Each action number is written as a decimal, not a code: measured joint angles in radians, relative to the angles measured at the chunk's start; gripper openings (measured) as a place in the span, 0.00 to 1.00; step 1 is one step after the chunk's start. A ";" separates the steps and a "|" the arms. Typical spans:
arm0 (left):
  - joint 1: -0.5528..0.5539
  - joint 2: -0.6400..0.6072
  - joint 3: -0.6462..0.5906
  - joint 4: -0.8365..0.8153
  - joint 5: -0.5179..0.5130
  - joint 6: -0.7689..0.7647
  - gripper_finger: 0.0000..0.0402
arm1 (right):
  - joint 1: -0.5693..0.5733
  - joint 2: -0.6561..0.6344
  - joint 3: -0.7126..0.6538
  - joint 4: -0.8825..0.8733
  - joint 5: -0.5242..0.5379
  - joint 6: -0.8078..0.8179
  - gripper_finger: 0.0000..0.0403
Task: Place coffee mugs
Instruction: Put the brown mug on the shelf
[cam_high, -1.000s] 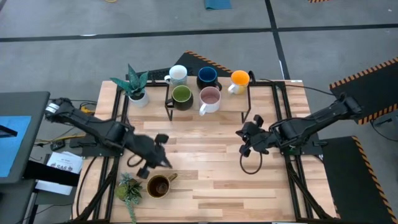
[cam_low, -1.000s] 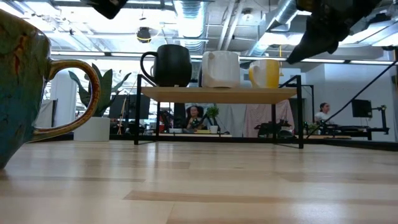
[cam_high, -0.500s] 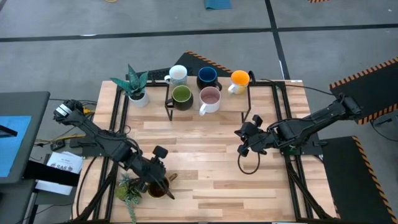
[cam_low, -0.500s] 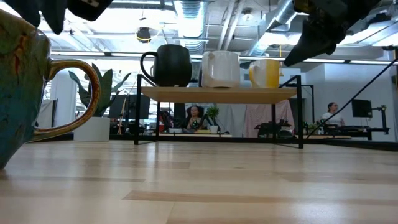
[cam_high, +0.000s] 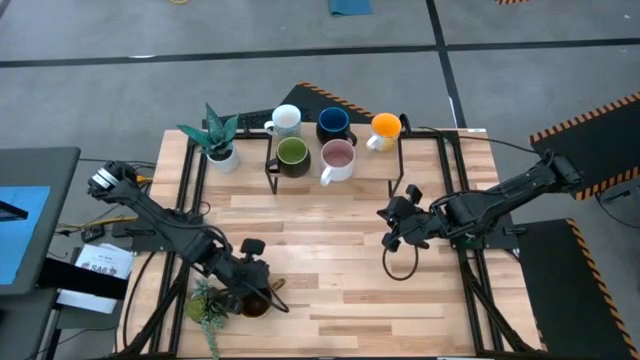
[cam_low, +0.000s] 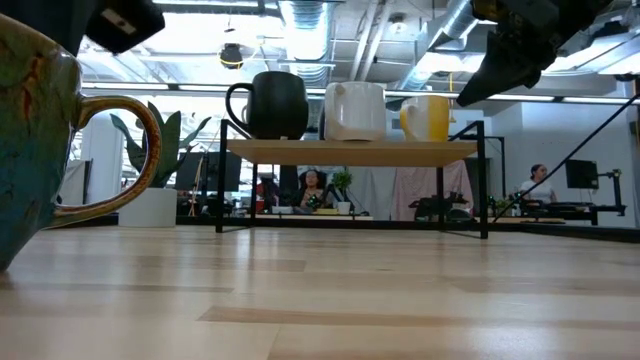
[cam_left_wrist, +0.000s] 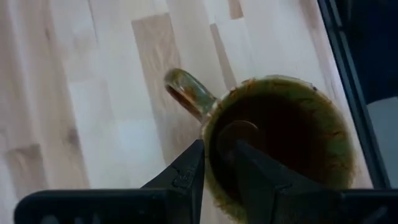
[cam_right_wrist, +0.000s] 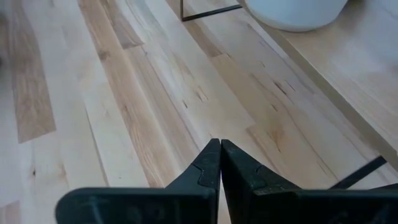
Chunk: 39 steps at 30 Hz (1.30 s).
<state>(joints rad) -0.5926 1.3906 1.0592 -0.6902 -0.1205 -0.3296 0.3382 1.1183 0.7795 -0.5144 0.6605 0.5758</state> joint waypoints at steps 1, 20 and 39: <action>0.000 0.009 0.000 0.000 0.007 -0.015 0.18 | 0.000 0.000 0.000 0.000 0.000 0.000 0.09; -0.003 0.066 0.002 -0.042 -0.033 -0.024 0.18 | 0.000 0.000 0.000 0.008 0.000 0.001 0.09; 0.017 0.064 0.049 -0.138 -0.101 0.017 0.22 | 0.000 0.000 0.001 0.023 0.000 -0.001 0.09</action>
<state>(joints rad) -0.5758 1.4549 1.1081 -0.8277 -0.2214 -0.3129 0.3382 1.1183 0.7803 -0.4919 0.6605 0.5751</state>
